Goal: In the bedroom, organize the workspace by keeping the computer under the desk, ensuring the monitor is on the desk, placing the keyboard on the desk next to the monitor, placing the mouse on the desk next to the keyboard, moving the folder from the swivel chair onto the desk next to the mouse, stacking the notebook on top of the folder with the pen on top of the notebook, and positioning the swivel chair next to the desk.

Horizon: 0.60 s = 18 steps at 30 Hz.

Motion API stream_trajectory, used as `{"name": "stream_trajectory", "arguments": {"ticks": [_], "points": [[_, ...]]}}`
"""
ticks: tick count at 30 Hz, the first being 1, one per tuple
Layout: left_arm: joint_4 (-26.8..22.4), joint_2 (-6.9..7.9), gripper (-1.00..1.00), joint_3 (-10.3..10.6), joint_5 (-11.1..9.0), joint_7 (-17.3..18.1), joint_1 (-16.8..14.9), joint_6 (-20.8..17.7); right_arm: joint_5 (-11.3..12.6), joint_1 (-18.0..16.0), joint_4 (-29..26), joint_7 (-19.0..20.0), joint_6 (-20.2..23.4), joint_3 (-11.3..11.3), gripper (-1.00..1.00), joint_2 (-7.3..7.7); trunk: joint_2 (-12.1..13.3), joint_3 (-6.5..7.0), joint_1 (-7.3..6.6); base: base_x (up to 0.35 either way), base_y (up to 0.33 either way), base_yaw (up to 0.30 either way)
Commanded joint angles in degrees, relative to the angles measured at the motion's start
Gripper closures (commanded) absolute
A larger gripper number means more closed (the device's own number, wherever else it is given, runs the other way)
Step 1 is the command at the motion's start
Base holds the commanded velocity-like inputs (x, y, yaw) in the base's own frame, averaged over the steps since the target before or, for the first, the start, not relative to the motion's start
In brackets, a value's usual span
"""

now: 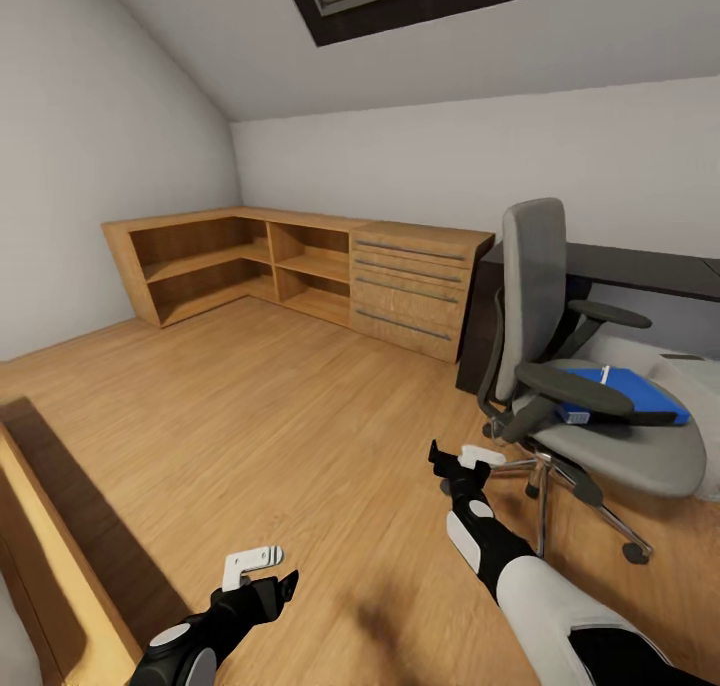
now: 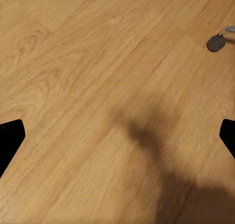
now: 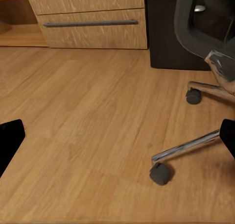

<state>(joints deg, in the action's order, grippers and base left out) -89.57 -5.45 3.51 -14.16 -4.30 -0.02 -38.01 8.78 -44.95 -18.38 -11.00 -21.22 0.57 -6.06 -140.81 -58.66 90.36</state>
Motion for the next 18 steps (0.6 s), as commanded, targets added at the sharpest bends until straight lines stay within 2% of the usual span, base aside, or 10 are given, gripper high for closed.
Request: {"name": "stream_trajectory", "arguments": {"ticks": [1, 10, 18], "points": [[-0.1, 0.00, -1.00, 0.0, -0.6, -0.5, 0.0, -0.2, 0.4, 0.0, 0.0, 0.1, -0.3, 0.0, -1.00, -0.24, 0.0, -0.04, -0.01, -0.001, 0.000, 0.000], [-0.1, 0.00, -1.00, 0.0, -0.5, -0.5, 0.0, -0.2, 0.2, 0.0, 0.0, 0.1, -0.9, 0.3, -1.00, -0.44, 0.0, -0.03, -0.01, 0.000, 0.000, -0.004], [-0.1, 0.00, -1.00, 0.0, -0.5, -0.5, 0.0, -0.2, 0.1, 0.0, 0.1, 0.1, -4.4, 0.3, -1.00, -0.37, 0.0, 0.38, -0.01, 0.000, 0.000, -0.137]]}}
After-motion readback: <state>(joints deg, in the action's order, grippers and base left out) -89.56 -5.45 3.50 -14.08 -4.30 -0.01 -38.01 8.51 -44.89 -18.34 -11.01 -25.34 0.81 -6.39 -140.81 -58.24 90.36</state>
